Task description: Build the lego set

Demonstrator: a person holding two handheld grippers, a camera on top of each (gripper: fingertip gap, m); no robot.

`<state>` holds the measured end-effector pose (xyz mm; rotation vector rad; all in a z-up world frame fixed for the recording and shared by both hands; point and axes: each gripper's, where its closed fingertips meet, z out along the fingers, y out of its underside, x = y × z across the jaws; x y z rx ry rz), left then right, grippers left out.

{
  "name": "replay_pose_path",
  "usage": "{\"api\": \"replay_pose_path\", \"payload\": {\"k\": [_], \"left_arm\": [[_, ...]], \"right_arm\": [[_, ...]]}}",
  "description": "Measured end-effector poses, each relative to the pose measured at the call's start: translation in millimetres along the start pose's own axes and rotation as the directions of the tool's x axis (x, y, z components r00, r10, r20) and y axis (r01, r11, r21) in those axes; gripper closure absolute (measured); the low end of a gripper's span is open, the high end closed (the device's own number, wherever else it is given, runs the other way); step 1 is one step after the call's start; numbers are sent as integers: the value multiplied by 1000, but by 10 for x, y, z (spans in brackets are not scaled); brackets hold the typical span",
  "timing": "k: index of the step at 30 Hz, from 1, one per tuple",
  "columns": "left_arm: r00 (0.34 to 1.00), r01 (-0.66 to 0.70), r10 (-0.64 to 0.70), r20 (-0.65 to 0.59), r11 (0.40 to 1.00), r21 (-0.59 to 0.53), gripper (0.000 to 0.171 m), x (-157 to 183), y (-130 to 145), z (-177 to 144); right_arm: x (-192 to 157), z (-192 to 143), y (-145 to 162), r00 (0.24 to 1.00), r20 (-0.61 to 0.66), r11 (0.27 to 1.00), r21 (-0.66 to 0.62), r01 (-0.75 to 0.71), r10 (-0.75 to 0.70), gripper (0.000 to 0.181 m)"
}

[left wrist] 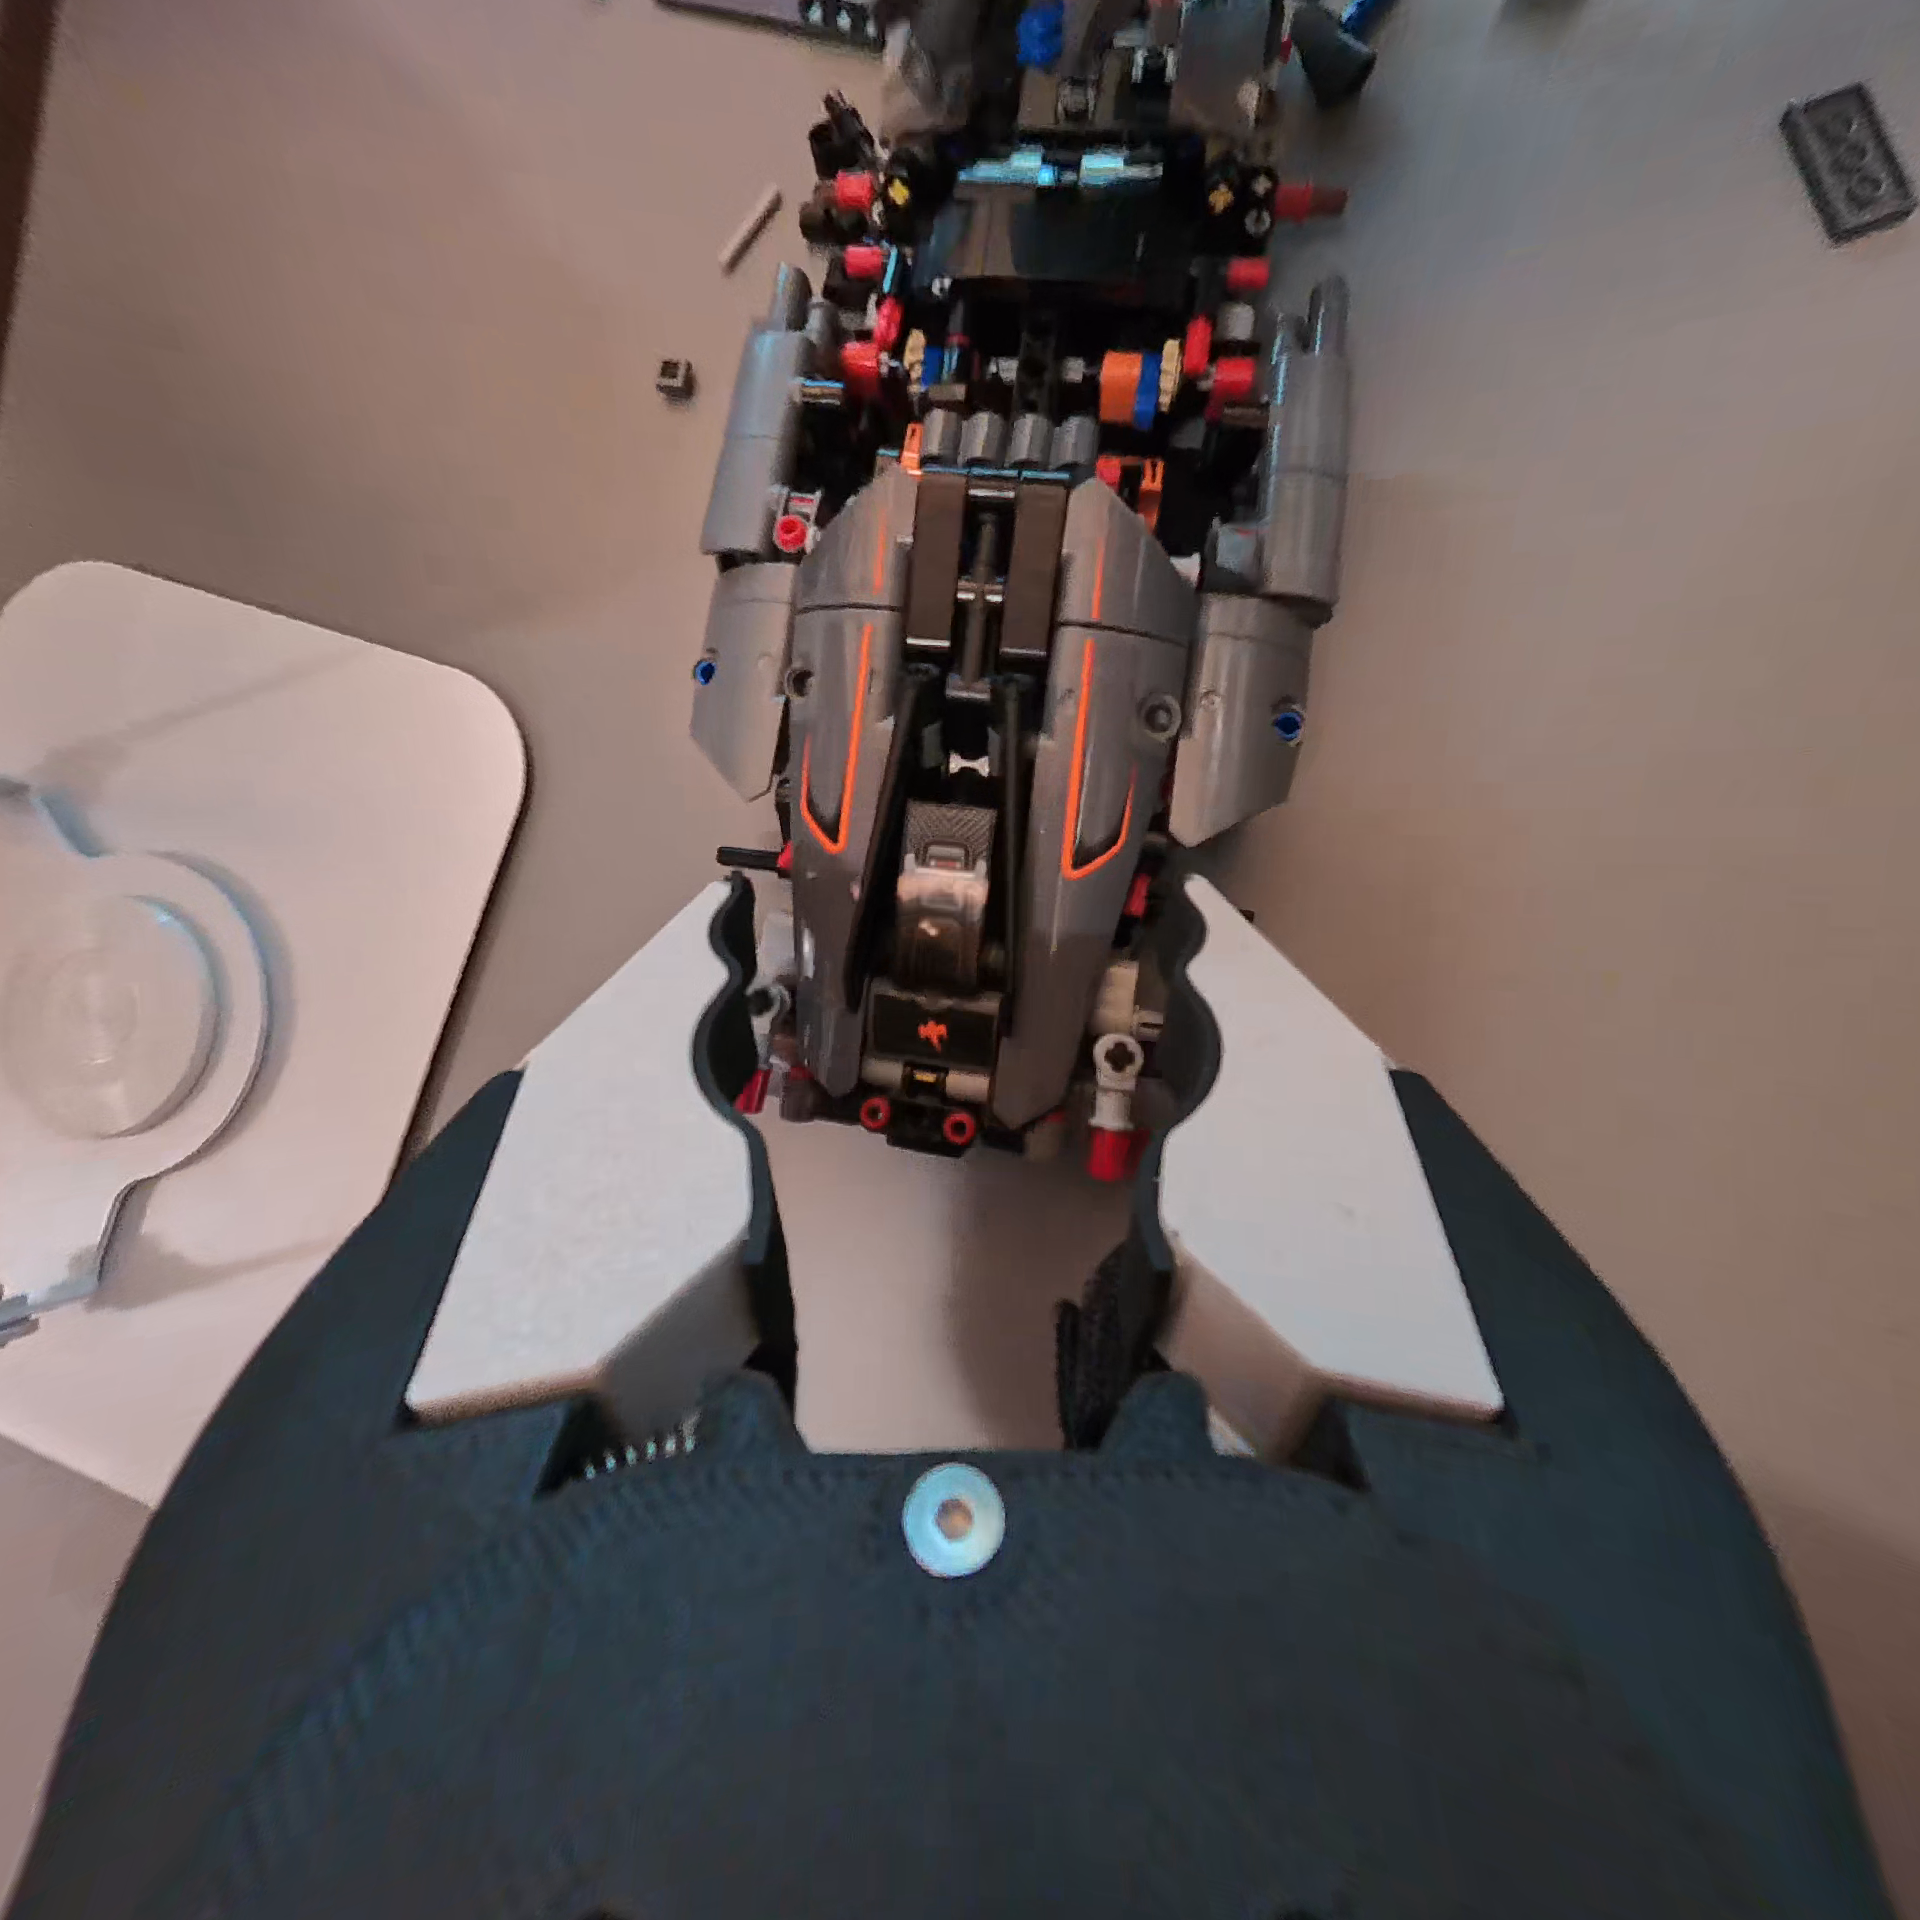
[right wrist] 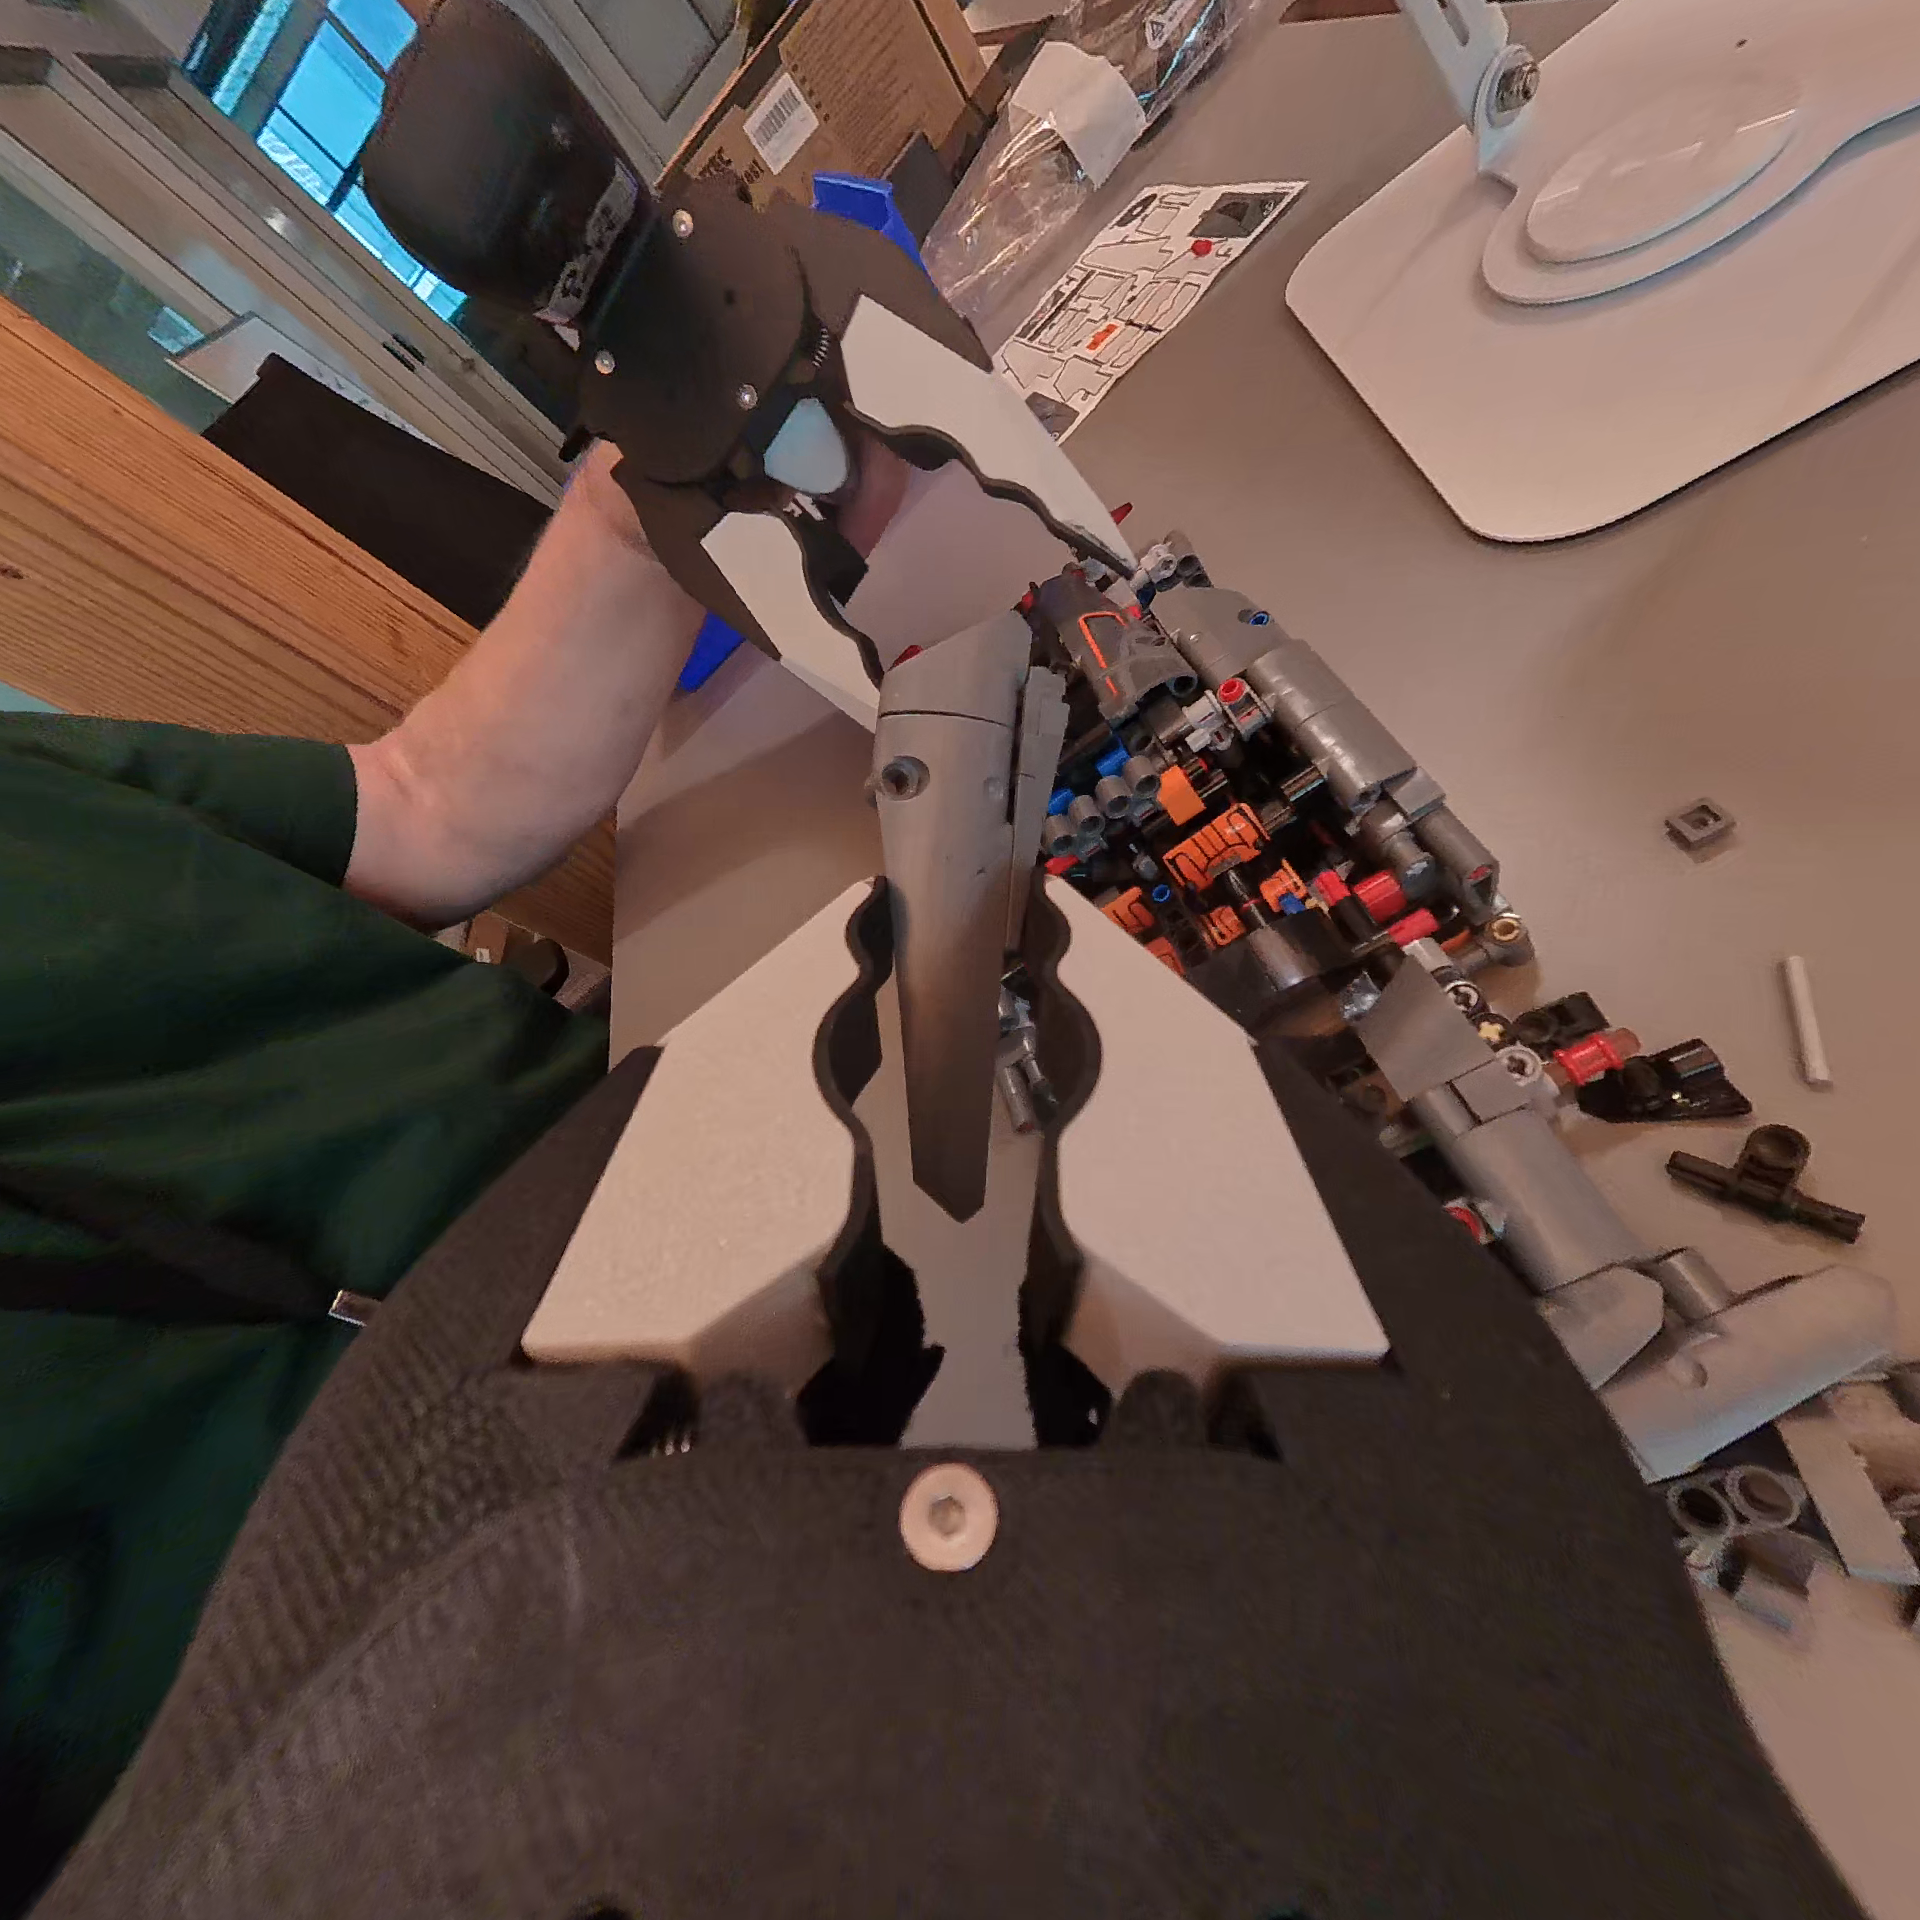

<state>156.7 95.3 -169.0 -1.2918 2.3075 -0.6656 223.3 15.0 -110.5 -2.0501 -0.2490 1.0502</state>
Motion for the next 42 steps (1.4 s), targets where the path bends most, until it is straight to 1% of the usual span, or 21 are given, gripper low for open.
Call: {"api": "replay_pose_path", "payload": {"k": [2,4,6,8,25,32,36,39,42], "left_arm": [[1000,-6,4,-30,999,-45,94,22,49,50],[998,7,-10,-58,998,-55,94,35,57,63],[997,18,-22,-72,998,-53,102,30,54,56],[996,26,-30,-86,998,-57,104,33,54,56],[995,-22,4,-95,983,-184,106,39,52,10],[994,-22,0,-105,978,-208,106,48,50,-6],[994,-29,5,-111,975,-220,107,57,49,-28],[993,-35,8,-116,973,-229,111,66,49,-50],[992,-40,11,-123,970,-239,111,83,55,-60]], "right_arm": [[14,3,13,1000,5,1000,-1,-2,2,158],[24,6,16,1000,12,1000,2,-2,2,158],[36,8,15,1000,19,1000,5,-2,2,158],[46,7,12,1000,27,1000,11,-3,2,158],[154,-40,89,999,51,999,30,-14,12,158],[182,-21,144,998,55,1000,17,-18,17,158],[142,18,139,999,47,1000,11,23,-24,158],[146,88,168,999,18,998,-23,50,-49,158],[110,152,160,996,3,996,-35,86,-86,158]]}}
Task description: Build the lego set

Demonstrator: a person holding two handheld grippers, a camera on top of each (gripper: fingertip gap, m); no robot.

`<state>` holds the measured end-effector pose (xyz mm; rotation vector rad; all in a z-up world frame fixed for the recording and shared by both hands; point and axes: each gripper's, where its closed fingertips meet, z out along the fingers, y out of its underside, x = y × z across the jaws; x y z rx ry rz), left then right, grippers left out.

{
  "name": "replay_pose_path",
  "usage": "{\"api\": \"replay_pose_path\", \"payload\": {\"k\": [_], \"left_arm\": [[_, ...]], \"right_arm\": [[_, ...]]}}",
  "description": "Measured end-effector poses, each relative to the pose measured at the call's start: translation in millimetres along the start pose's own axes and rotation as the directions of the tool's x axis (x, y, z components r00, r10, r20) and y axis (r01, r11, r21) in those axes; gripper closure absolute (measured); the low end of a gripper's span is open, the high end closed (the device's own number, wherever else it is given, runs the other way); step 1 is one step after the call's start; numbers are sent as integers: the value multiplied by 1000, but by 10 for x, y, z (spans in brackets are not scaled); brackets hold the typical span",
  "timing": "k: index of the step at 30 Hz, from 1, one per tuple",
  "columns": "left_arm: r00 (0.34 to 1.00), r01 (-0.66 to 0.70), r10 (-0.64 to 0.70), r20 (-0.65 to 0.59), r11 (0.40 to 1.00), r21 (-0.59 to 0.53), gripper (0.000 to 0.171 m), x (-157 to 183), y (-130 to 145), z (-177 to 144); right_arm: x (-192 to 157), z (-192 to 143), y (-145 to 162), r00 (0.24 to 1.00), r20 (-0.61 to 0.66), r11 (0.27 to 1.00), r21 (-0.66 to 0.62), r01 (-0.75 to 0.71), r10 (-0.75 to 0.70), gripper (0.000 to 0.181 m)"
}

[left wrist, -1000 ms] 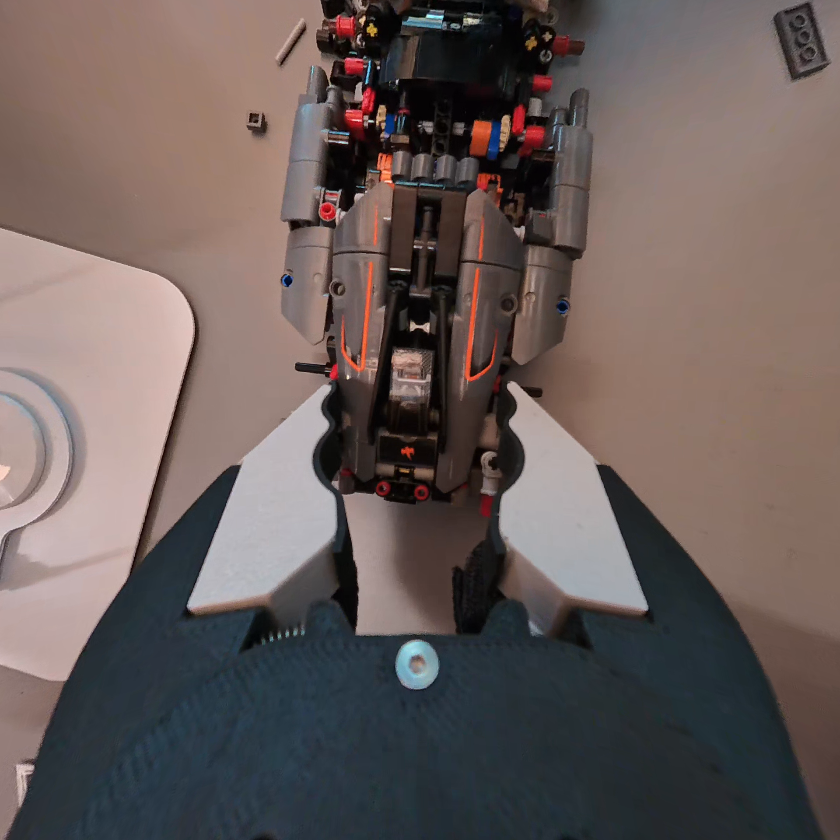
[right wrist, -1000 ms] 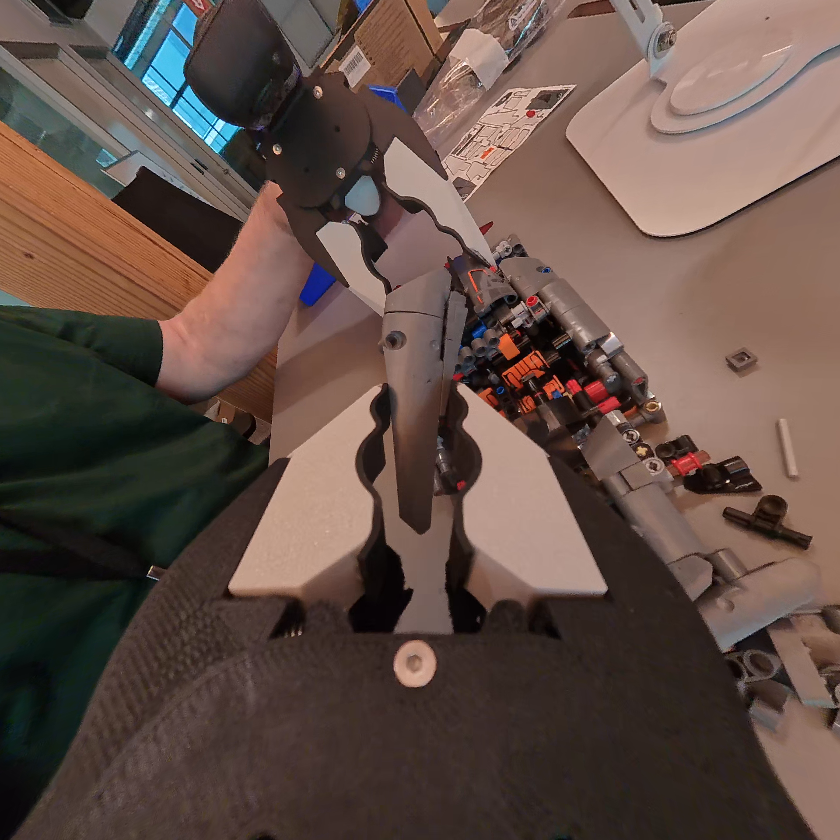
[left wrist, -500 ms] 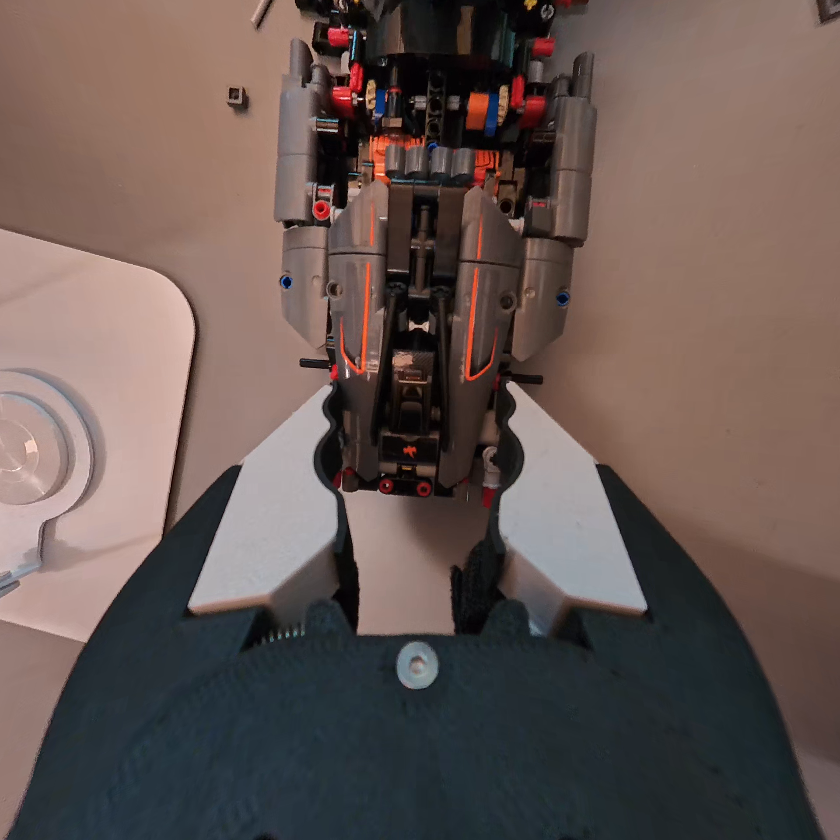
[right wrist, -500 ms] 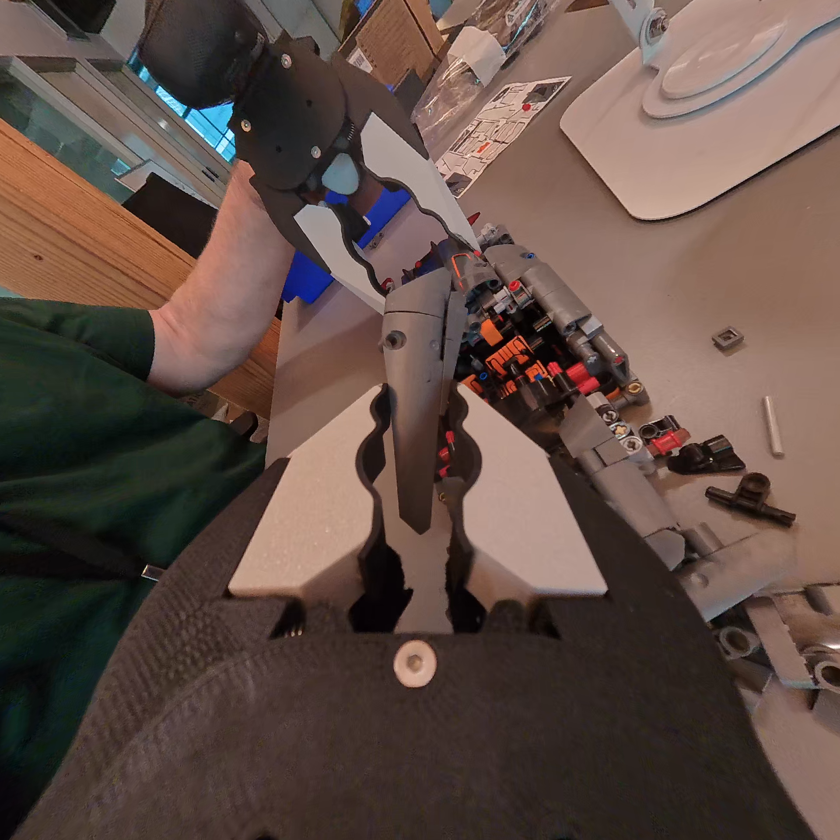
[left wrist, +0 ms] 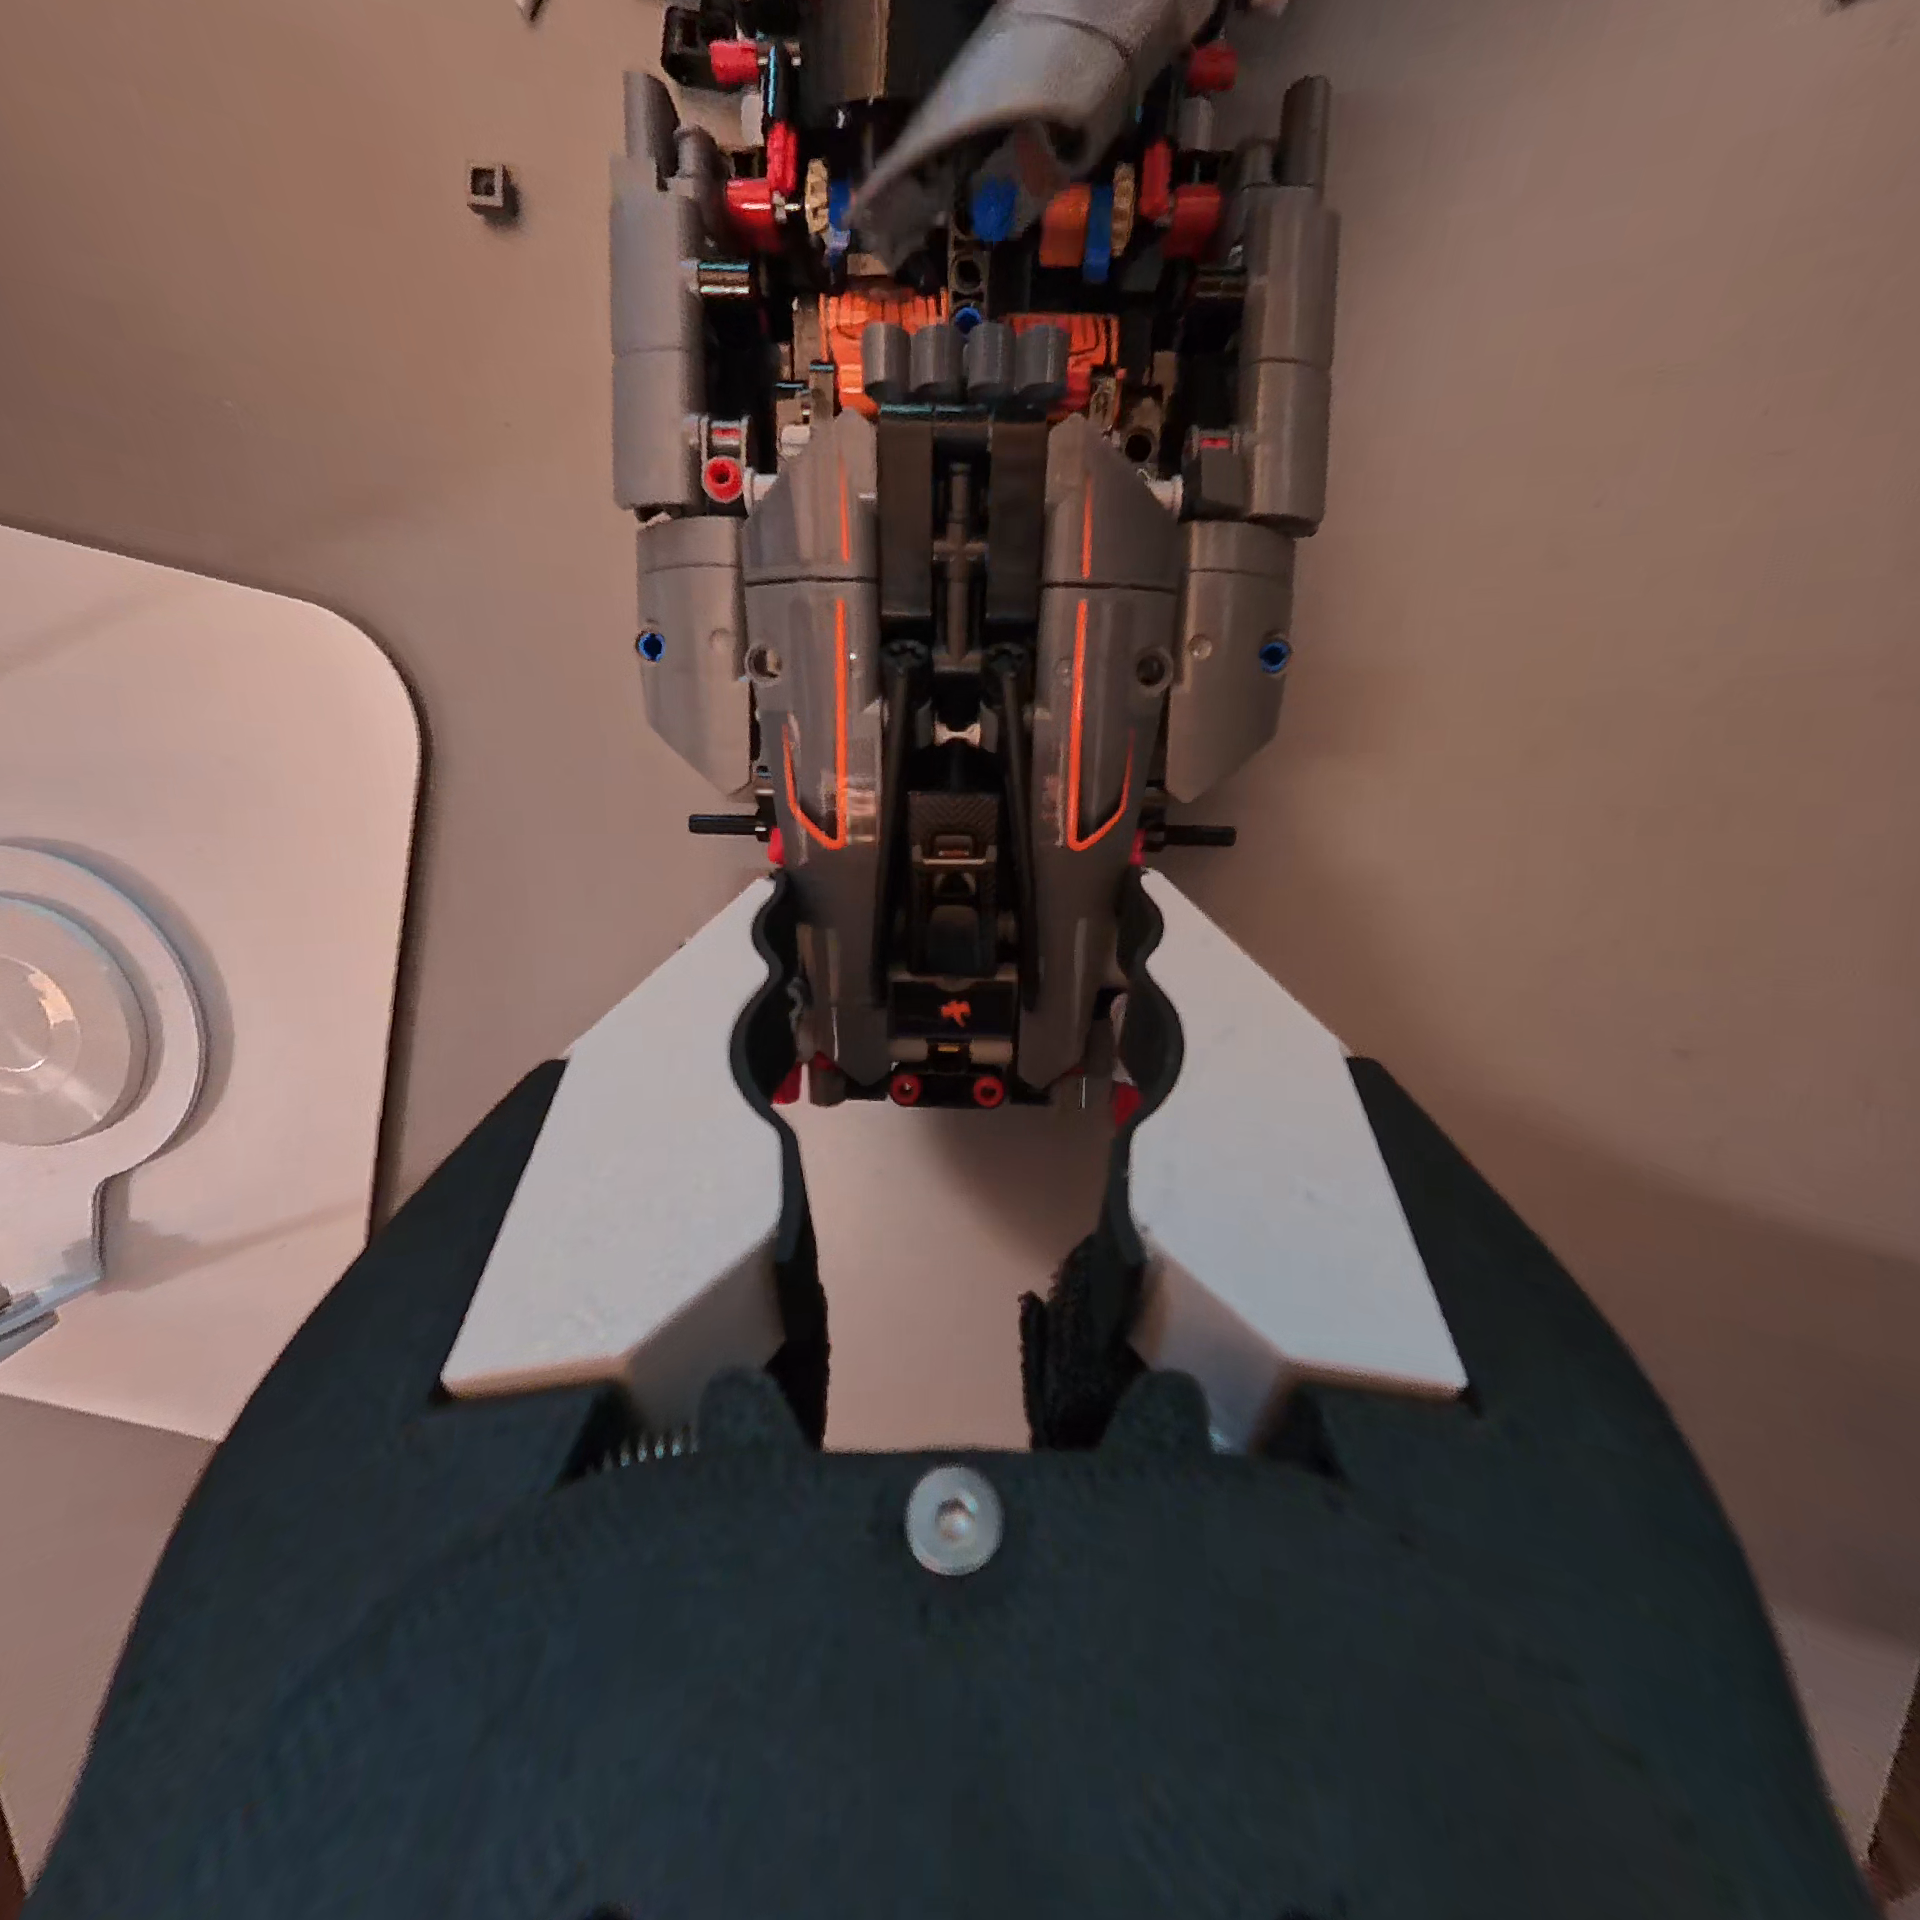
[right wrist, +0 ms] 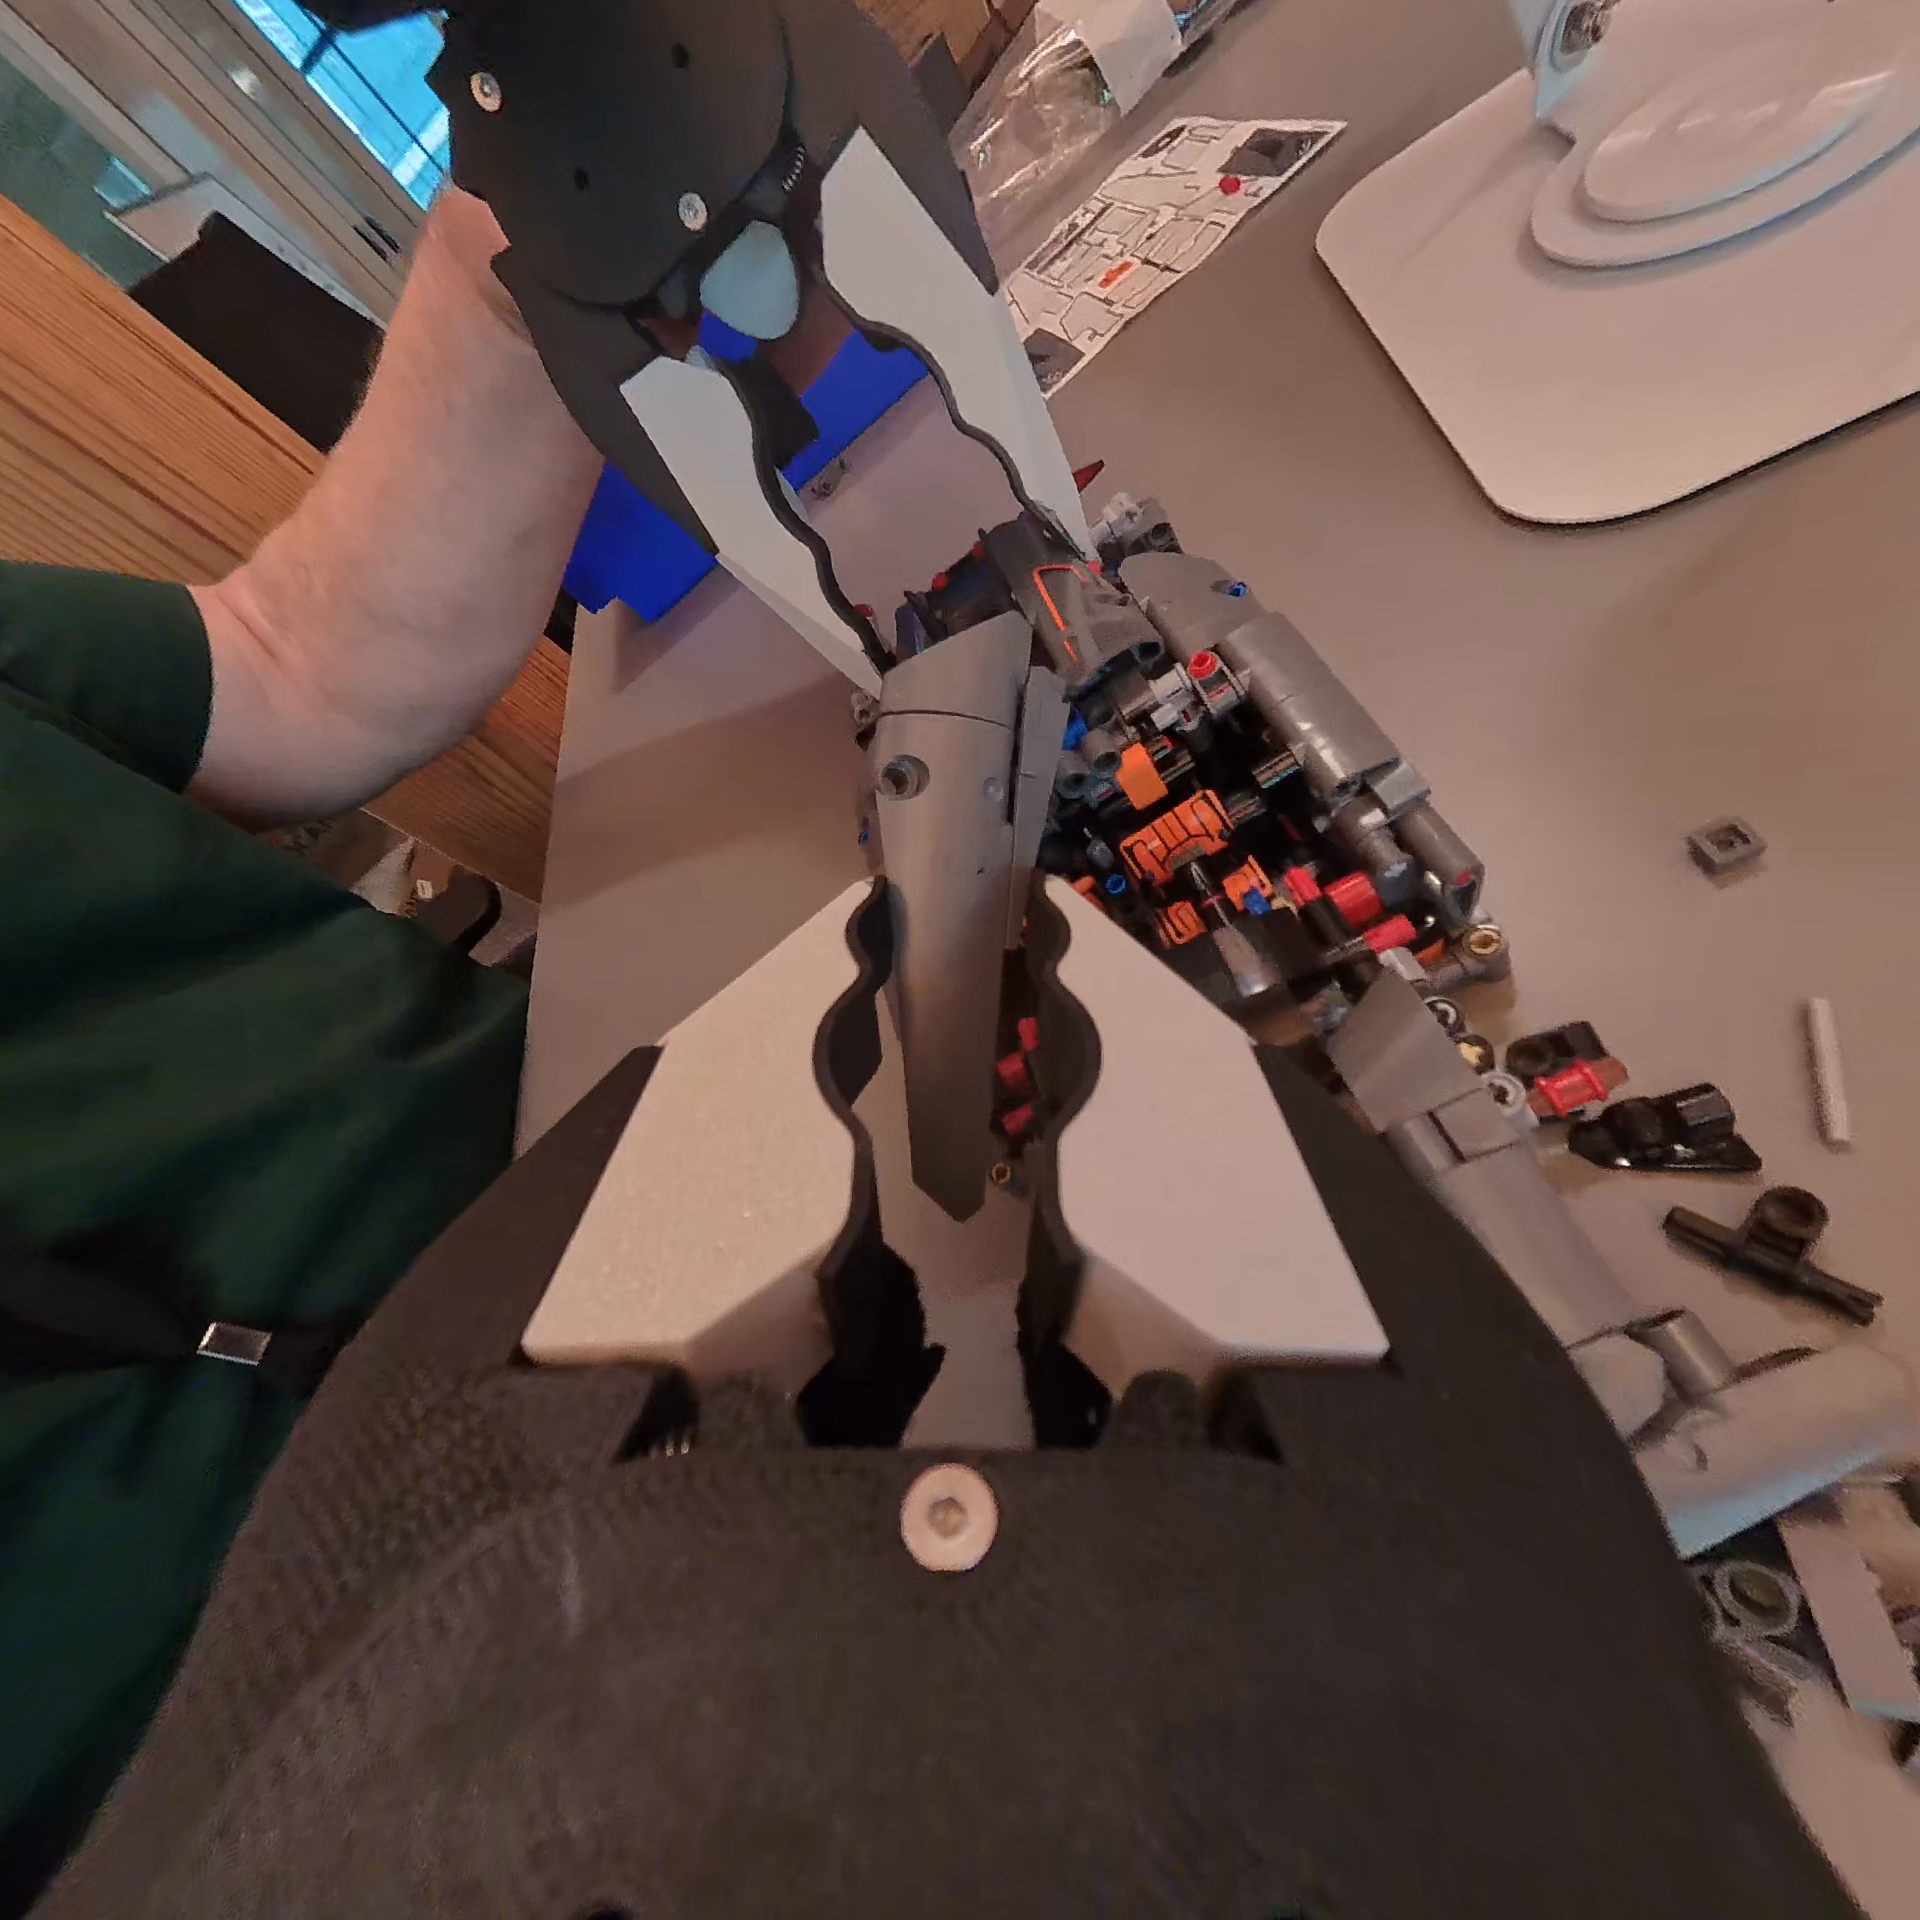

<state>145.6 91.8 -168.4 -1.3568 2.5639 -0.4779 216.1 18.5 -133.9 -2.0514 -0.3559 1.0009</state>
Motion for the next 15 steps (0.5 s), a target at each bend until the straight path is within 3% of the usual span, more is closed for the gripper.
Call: {"api": "replay_pose_path", "payload": {"k": [15], "left_arm": [[1000,-2,2,-3,1000,13,105,32,56,13]], "right_arm": [[-26,38,8,1000,5,1000,-11,9,-8,158]]}}
